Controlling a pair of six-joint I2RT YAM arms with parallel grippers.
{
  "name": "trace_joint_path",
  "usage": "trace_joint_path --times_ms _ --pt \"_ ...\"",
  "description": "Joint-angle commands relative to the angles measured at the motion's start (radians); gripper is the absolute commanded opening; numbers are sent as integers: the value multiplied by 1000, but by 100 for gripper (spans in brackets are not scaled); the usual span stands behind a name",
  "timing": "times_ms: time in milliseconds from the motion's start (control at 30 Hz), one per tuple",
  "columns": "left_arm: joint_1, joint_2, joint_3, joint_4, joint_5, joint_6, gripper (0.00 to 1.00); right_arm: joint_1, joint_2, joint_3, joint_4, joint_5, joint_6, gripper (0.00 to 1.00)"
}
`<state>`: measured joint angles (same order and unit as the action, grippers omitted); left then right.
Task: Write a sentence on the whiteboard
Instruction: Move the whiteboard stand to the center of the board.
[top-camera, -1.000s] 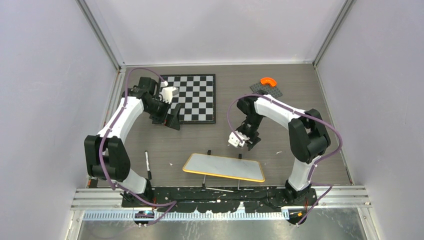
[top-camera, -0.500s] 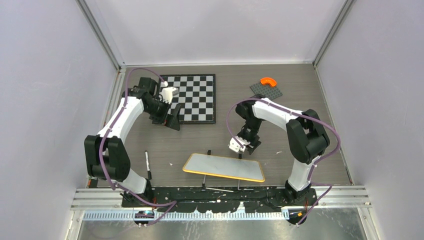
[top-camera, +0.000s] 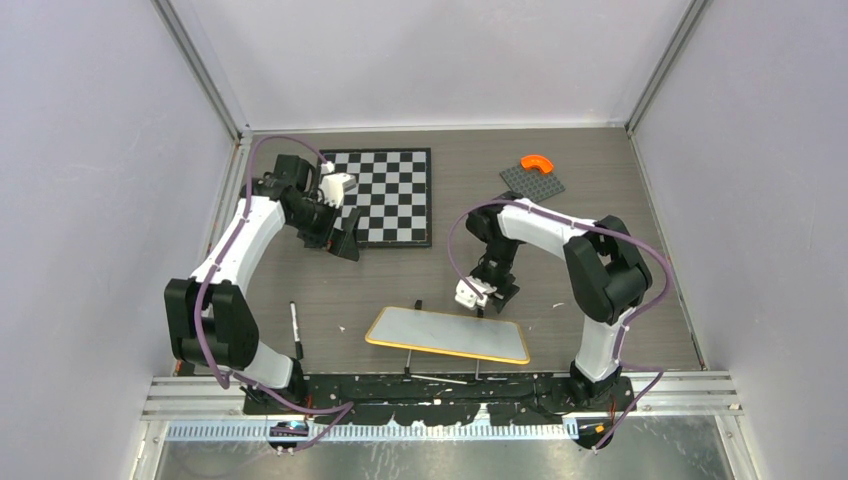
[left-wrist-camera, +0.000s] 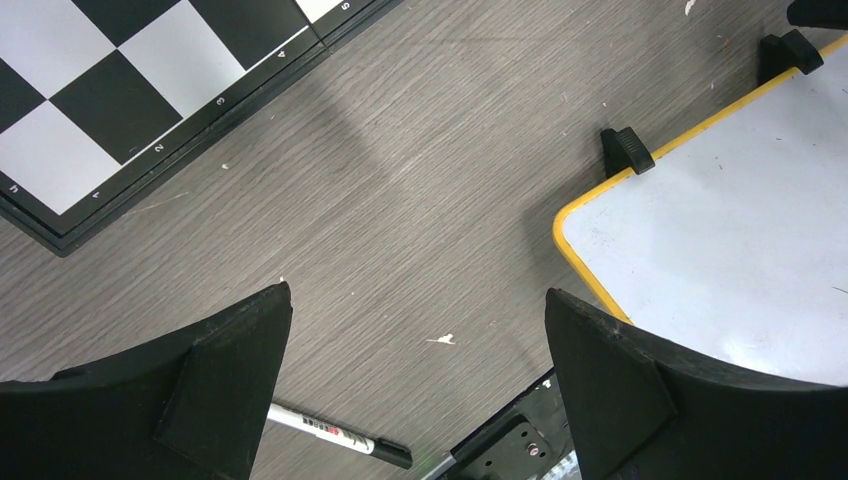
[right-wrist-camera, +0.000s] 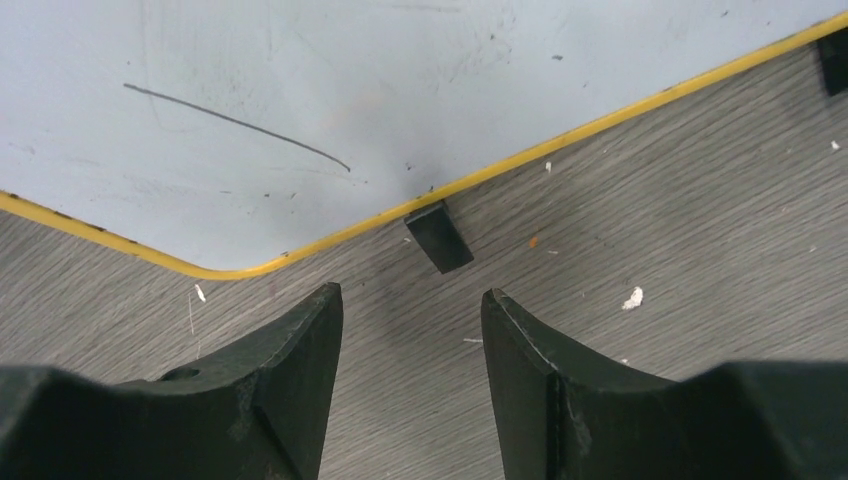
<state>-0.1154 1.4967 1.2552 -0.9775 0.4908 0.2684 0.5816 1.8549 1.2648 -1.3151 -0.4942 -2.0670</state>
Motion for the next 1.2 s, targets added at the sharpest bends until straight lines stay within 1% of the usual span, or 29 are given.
trace_joint_path --times_ms 0,333,733,867,1033,1167 --pt "5 -22 2 -4 20 -3 100 17 8 11 4 -40 -438 58" --pt "4 -5 1 0 18 -1 100 27 26 -9 12 -61 -452 58" --pt "5 -5 -7 3 9 1 100 34 35 -62 48 -63 -454 48" --pt "5 0 -10 5 6 0 100 38 33 -66 52 -74 -453 40" --pt "5 1 -12 8 -2 1 100 39 32 -84 65 -64 -453 27" --pt "5 0 -16 8 -8 1 100 39 27 -96 68 -57 -454 19"
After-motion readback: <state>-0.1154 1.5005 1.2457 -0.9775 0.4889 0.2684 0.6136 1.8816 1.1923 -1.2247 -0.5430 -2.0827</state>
